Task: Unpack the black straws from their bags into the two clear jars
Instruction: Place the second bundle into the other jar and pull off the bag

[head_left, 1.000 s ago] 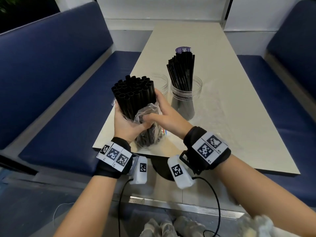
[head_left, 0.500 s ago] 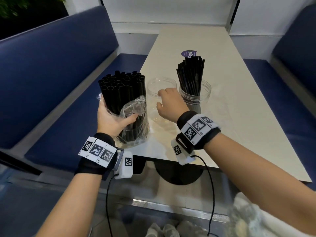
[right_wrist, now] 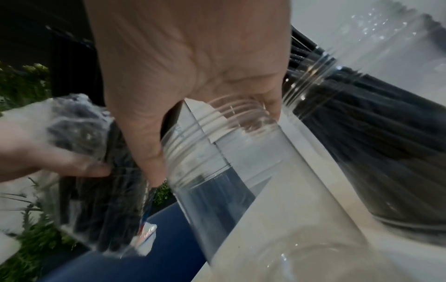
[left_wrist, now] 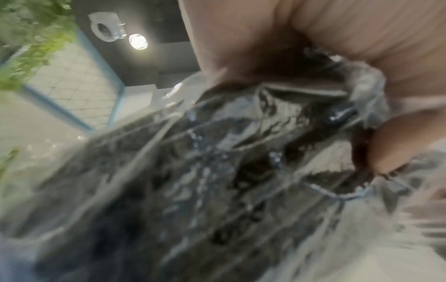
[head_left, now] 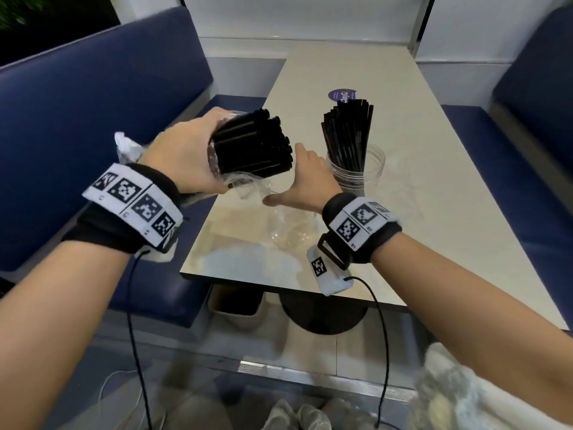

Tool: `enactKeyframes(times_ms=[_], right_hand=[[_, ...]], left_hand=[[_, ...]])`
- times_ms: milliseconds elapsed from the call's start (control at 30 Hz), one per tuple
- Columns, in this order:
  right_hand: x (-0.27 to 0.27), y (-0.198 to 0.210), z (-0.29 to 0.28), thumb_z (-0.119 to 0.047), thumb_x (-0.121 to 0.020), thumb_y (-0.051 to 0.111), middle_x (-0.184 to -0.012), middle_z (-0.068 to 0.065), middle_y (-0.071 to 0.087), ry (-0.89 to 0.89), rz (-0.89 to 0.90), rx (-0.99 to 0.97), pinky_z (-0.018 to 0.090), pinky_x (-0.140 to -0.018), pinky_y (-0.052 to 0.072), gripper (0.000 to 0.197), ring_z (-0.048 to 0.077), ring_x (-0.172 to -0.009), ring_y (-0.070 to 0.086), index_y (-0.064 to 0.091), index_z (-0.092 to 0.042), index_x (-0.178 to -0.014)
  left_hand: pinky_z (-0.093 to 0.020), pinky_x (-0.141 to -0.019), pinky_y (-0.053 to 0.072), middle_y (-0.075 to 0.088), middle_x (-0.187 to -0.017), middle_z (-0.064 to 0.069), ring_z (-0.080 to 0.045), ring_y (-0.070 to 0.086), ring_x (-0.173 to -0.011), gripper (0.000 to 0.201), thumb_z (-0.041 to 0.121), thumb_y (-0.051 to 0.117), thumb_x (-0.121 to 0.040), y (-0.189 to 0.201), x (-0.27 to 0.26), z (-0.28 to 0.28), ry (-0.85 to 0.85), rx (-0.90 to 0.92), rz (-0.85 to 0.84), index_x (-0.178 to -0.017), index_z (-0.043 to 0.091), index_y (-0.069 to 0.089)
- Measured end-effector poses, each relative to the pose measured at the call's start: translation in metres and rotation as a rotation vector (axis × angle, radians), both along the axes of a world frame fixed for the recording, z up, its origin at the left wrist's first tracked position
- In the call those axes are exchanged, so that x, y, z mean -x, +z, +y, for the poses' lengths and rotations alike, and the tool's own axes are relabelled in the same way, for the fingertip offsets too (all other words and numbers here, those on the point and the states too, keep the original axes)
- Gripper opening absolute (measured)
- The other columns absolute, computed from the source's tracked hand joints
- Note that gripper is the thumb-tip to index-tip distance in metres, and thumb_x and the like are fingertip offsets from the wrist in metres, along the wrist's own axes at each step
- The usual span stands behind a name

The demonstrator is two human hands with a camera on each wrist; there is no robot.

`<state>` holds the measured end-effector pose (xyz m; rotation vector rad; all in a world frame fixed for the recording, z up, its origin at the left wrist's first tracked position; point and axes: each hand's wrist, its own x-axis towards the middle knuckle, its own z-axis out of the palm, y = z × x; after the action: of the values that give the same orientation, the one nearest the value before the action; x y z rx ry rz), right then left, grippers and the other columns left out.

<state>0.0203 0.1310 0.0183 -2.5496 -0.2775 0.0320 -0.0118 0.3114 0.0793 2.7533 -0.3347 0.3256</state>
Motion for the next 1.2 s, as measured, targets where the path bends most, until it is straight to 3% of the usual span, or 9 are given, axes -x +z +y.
enactKeyframes(times_ms=[200, 300, 533, 700, 800, 900, 1033, 1100, 1200], right_hand=[[0.003, -0.013, -0.002, -0.048, -0.034, 0.082, -0.117, 0.002, 0.055, -0.020, -0.058, -0.259, 0.040, -0.093, 0.048, 0.103, 0.021, -0.110, 0.052, 0.041, -0.015, -0.122], [0.007, -0.015, -0.011, -0.032, -0.041, 0.090, -0.122, -0.001, 0.051, -0.024, -0.067, -0.373, 0.029, -0.096, 0.046, 0.104, 0.015, -0.113, 0.051, 0.037, -0.013, -0.127], [0.017, -0.019, -0.019, -0.027, -0.043, 0.092, -0.119, -0.001, 0.046, -0.053, 0.013, -0.508, 0.020, -0.087, 0.036, 0.108, 0.014, -0.107, 0.049, 0.022, -0.014, -0.124], [0.022, -0.021, -0.023, -0.030, -0.044, 0.092, -0.119, -0.002, 0.051, -0.032, -0.039, -0.483, 0.019, -0.084, 0.038, 0.102, 0.012, -0.105, 0.051, 0.030, -0.015, -0.123], [0.022, -0.021, -0.027, -0.029, -0.045, 0.092, -0.118, -0.004, 0.053, 0.004, -0.056, -0.491, 0.017, -0.085, 0.037, 0.109, 0.012, -0.106, 0.052, 0.026, -0.014, -0.131], [0.022, -0.019, -0.031, -0.025, -0.050, 0.091, -0.111, -0.009, 0.045, 0.032, -0.028, -0.499, 0.004, -0.075, 0.032, 0.110, 0.007, -0.102, 0.046, 0.024, -0.012, -0.136], [0.022, -0.017, -0.032, -0.019, -0.051, 0.090, -0.105, -0.010, 0.043, 0.058, -0.046, -0.511, -0.012, -0.066, 0.030, 0.093, 0.003, -0.094, 0.044, 0.038, -0.009, -0.127], [0.021, -0.019, -0.029, -0.020, -0.047, 0.090, -0.106, -0.006, 0.050, 0.057, -0.064, -0.509, -0.001, -0.073, 0.041, 0.087, 0.007, -0.092, 0.050, 0.043, -0.010, -0.120], [0.017, -0.023, -0.023, -0.033, -0.037, 0.087, -0.106, 0.003, 0.056, 0.054, -0.092, -0.488, 0.034, -0.083, 0.053, 0.086, 0.018, -0.097, 0.057, 0.047, -0.012, -0.111]], left_hand=[[-0.042, -0.077, 0.048, 0.063, -0.097, -0.001, -0.028, 0.062, -0.089, 0.071, 0.029, 0.078, -0.061, 0.013, -0.030, -0.022, -0.216, -0.543, -0.085, -0.123, 0.025, 0.043], [-0.041, -0.079, 0.044, 0.060, -0.100, 0.000, -0.028, 0.061, -0.091, 0.071, 0.034, 0.076, -0.064, 0.021, -0.041, -0.035, -0.284, -0.757, -0.120, -0.125, 0.026, 0.039], [-0.040, -0.085, 0.041, 0.061, -0.104, 0.001, -0.026, 0.059, -0.096, 0.066, 0.036, 0.069, -0.073, 0.027, -0.046, -0.048, -0.404, -1.094, -0.246, -0.126, 0.032, 0.030], [-0.048, -0.092, 0.040, 0.064, -0.095, -0.008, -0.032, 0.060, -0.088, 0.053, 0.013, 0.065, -0.074, 0.022, -0.043, -0.052, -0.461, -1.156, -0.454, -0.119, 0.025, 0.041], [-0.052, -0.096, 0.040, 0.065, -0.093, -0.012, -0.034, 0.061, -0.087, 0.038, 0.009, 0.049, -0.083, 0.016, -0.041, -0.051, -0.486, -1.152, -0.604, -0.117, 0.023, 0.043], [-0.055, -0.100, 0.037, 0.062, -0.094, -0.013, -0.034, 0.060, -0.089, 0.037, 0.008, 0.024, -0.090, 0.005, -0.040, -0.049, -0.511, -1.165, -0.715, -0.116, 0.021, 0.046], [-0.054, -0.103, 0.035, 0.061, -0.092, -0.006, -0.029, 0.061, -0.090, 0.033, 0.005, 0.031, -0.093, -0.002, -0.043, -0.050, -0.522, -1.159, -0.874, -0.111, 0.025, 0.050], [-0.051, -0.103, 0.037, 0.061, -0.090, -0.003, -0.025, 0.062, -0.089, 0.031, 0.005, 0.039, -0.091, -0.003, -0.043, -0.051, -0.526, -1.150, -0.918, -0.109, 0.027, 0.051], [-0.049, -0.104, 0.037, 0.062, -0.091, -0.002, -0.024, 0.063, -0.092, 0.028, 0.007, 0.041, -0.093, -0.006, -0.043, -0.049, -0.550, -1.117, -0.985, -0.109, 0.027, 0.050]])
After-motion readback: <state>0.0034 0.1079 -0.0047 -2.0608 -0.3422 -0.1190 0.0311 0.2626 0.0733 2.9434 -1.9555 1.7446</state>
